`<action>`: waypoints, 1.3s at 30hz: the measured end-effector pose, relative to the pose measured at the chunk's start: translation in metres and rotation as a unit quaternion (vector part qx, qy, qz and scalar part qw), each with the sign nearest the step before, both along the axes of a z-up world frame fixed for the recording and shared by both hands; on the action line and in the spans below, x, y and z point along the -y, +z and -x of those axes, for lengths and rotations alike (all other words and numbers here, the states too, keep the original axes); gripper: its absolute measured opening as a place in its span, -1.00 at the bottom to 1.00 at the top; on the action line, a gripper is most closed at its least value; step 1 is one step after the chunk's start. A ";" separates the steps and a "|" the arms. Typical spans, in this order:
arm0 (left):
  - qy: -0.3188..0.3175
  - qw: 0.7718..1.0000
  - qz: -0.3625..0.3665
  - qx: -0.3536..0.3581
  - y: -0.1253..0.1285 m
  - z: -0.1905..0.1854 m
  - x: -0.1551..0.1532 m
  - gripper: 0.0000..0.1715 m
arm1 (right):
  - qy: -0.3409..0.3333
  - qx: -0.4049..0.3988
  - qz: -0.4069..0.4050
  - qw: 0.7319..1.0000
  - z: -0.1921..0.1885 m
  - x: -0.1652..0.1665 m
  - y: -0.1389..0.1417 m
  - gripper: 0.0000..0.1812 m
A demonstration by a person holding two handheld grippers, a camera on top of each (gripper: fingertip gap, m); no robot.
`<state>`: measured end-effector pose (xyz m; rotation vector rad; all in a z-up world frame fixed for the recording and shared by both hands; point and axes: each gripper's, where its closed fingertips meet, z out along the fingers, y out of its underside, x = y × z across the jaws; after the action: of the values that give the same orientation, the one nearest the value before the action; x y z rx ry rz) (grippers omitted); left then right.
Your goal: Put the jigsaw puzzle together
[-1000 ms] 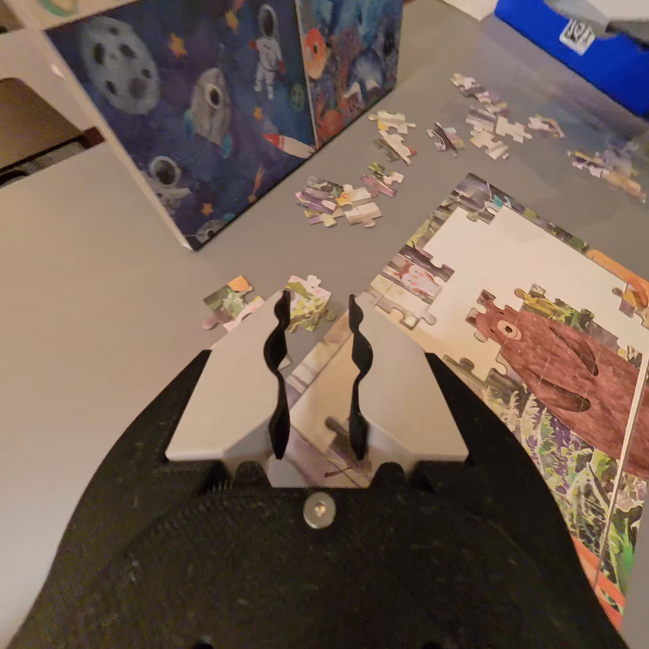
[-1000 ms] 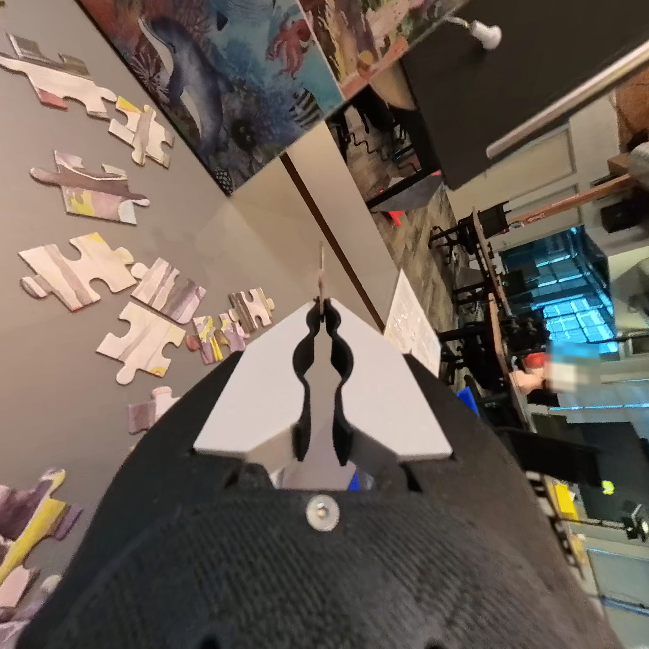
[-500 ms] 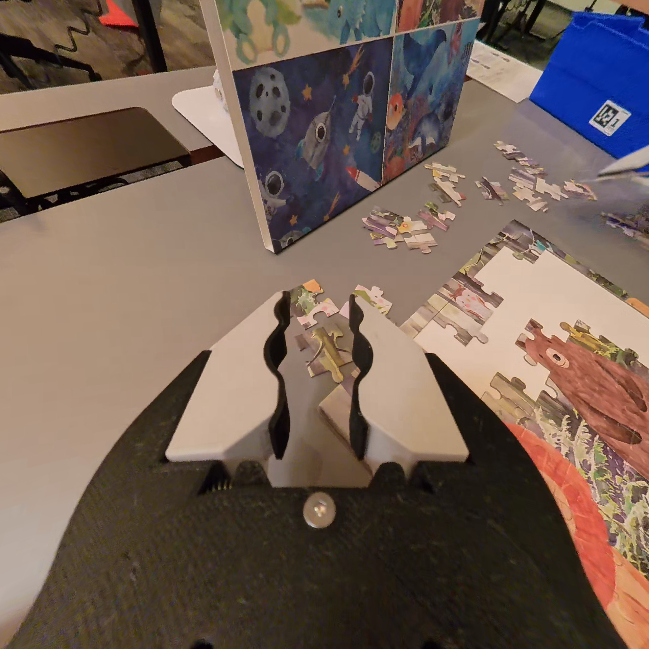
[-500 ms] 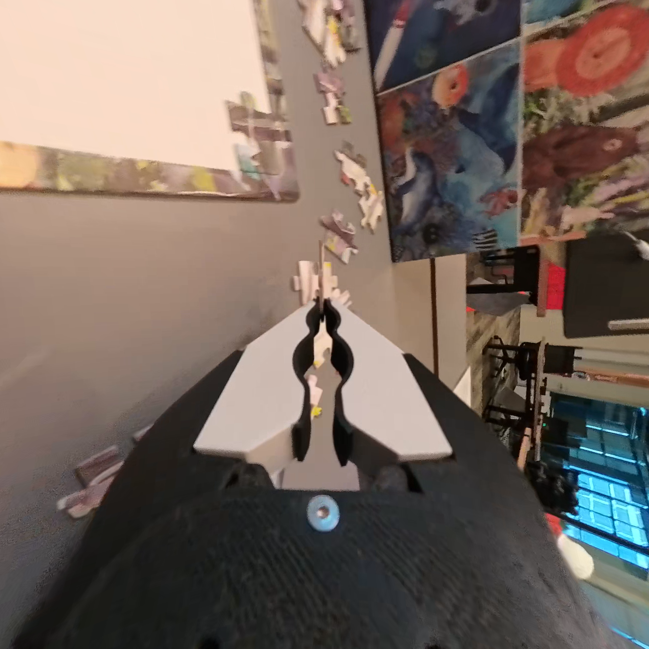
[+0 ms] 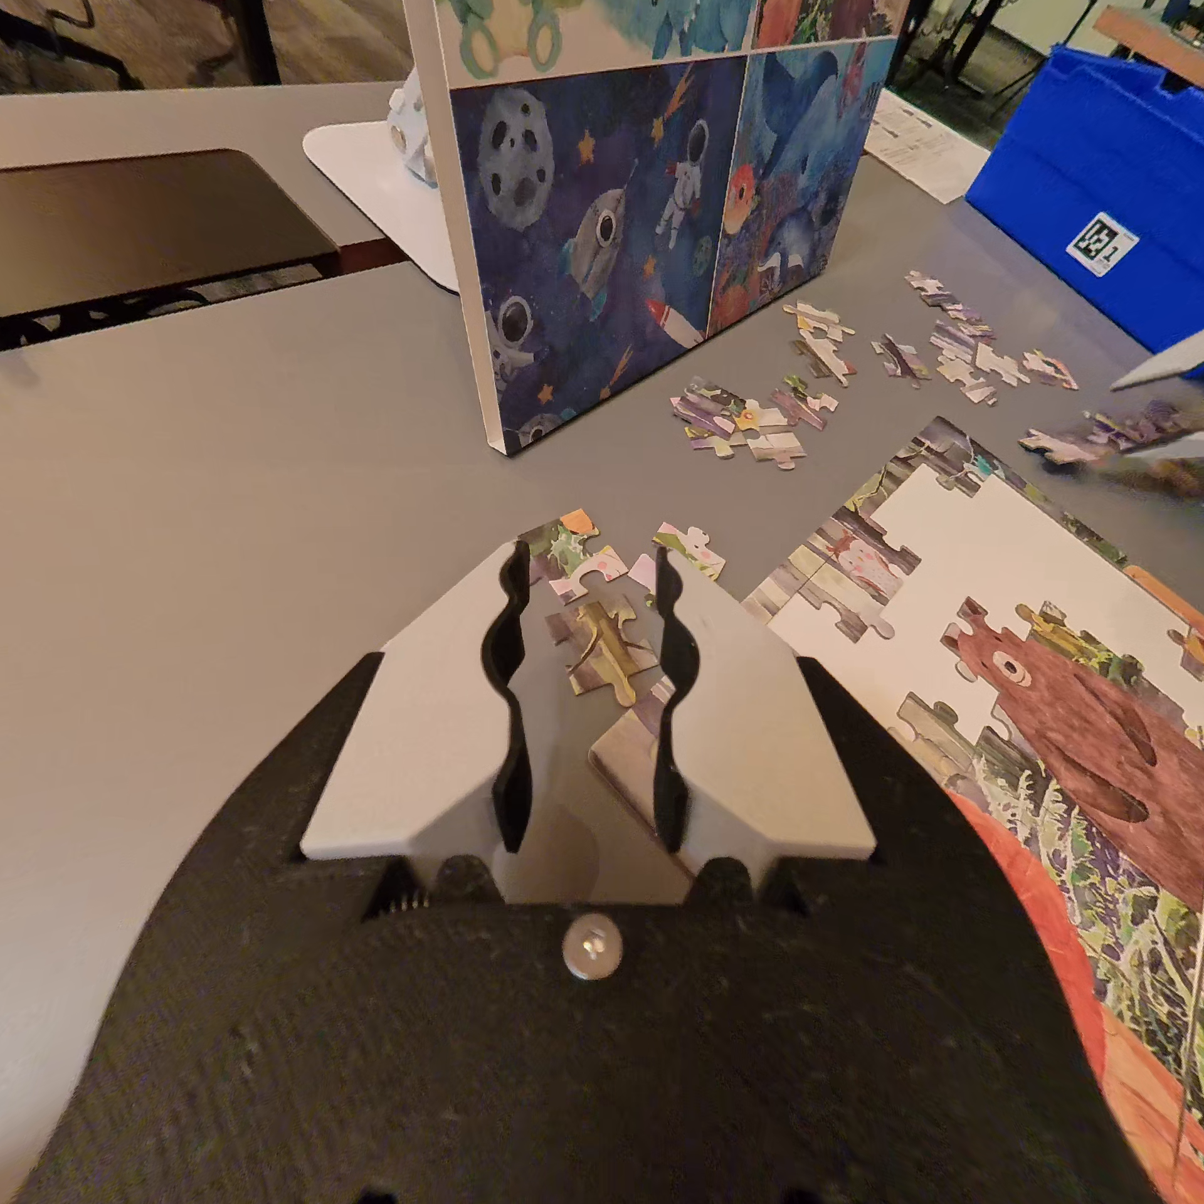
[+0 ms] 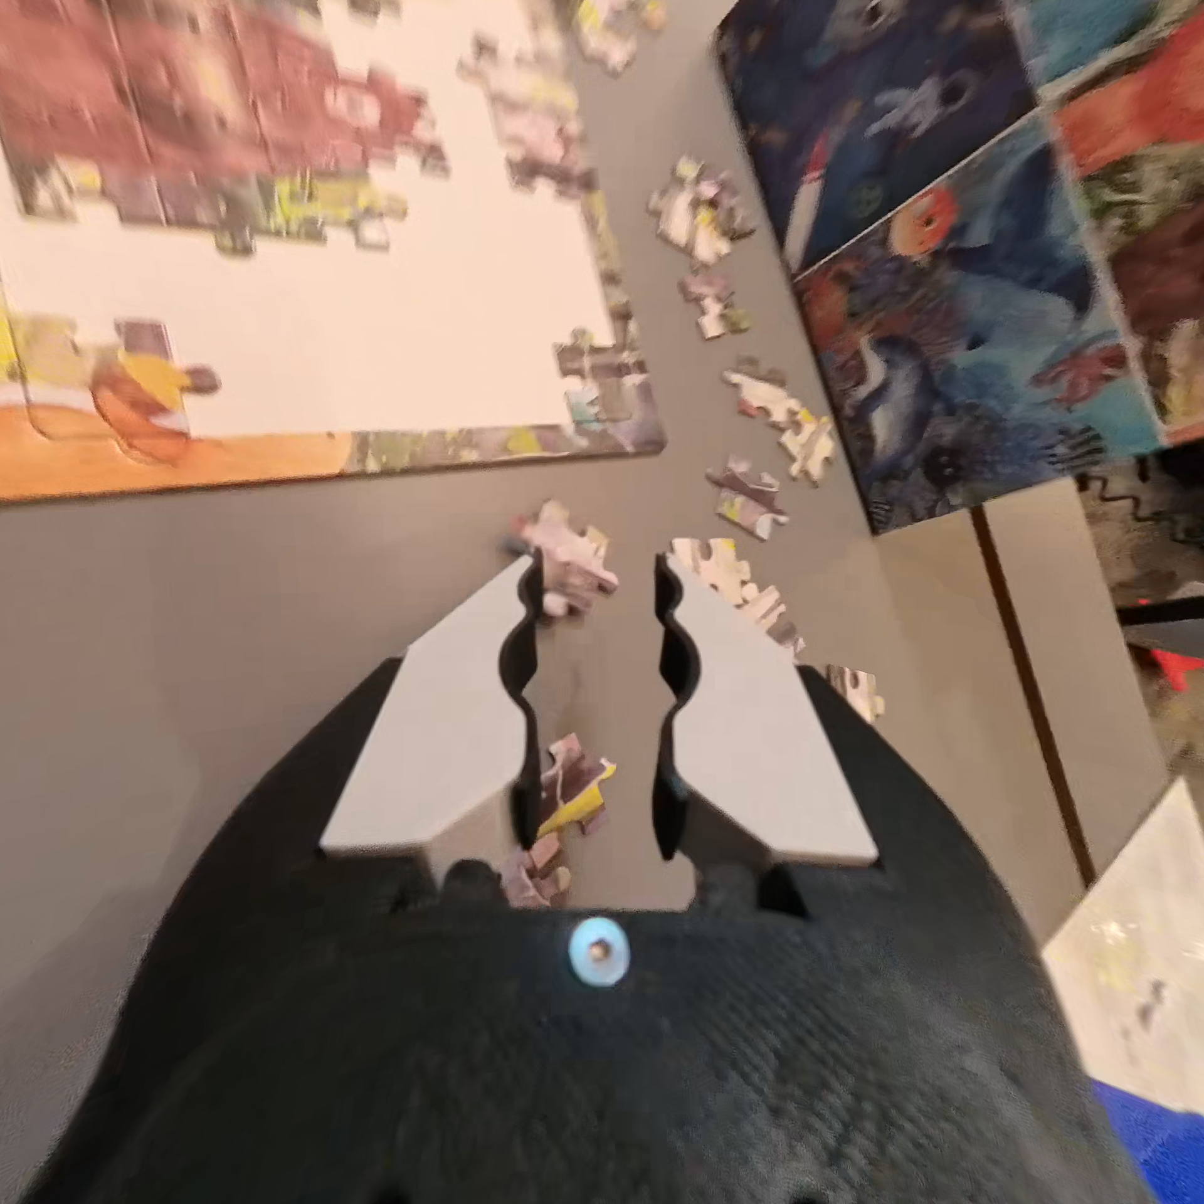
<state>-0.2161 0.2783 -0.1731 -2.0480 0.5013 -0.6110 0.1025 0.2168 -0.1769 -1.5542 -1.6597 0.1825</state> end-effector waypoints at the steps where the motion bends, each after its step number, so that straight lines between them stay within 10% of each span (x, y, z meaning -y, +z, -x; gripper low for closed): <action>1: 0.000 1.000 0.002 0.004 0.000 0.000 0.000 -0.57 | -0.006 -0.032 0.007 0.999 -0.003 -0.002 0.009 -0.63; 19: -0.009 1.000 0.027 0.012 -0.005 -0.003 0.001 -0.54 | -0.115 -0.415 -0.058 0.901 -0.054 -0.034 0.144 -0.77; 25: -0.007 1.000 0.025 0.007 -0.006 -0.002 0.001 -0.53 | -0.086 -0.492 0.001 0.867 -0.057 -0.030 0.149 -0.72; 39: -0.010 1.000 0.027 -0.003 -0.008 -0.004 0.001 -0.53 | -0.129 -0.425 -0.001 0.896 -0.056 -0.048 0.116 -0.75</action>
<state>-0.2123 0.2772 -0.1808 -2.0994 0.5149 -0.6363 0.1585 0.2649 -0.0612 -1.3750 -0.7582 0.6176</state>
